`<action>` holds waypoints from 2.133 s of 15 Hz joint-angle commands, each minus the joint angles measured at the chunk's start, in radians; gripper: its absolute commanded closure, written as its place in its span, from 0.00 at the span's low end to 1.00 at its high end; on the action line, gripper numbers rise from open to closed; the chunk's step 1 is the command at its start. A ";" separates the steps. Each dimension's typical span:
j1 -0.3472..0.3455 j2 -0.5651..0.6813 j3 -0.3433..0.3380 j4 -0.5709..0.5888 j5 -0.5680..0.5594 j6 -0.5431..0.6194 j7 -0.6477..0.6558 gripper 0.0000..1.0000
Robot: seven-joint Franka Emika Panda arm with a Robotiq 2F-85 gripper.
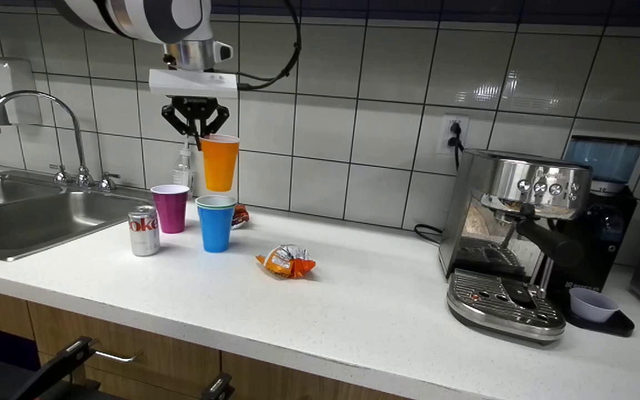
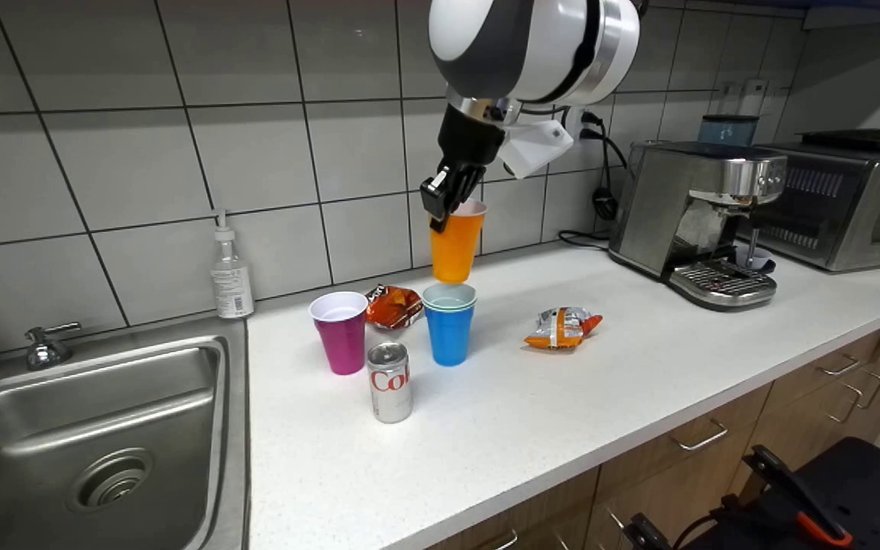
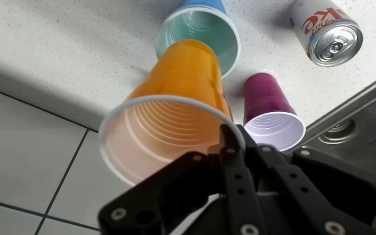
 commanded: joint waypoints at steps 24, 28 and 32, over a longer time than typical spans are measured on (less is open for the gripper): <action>0.019 0.095 -0.004 0.052 0.091 0.014 -0.086 0.99; -0.025 0.113 0.036 0.061 0.077 0.018 -0.073 0.99; -0.047 0.129 0.052 0.059 0.057 0.037 -0.063 0.99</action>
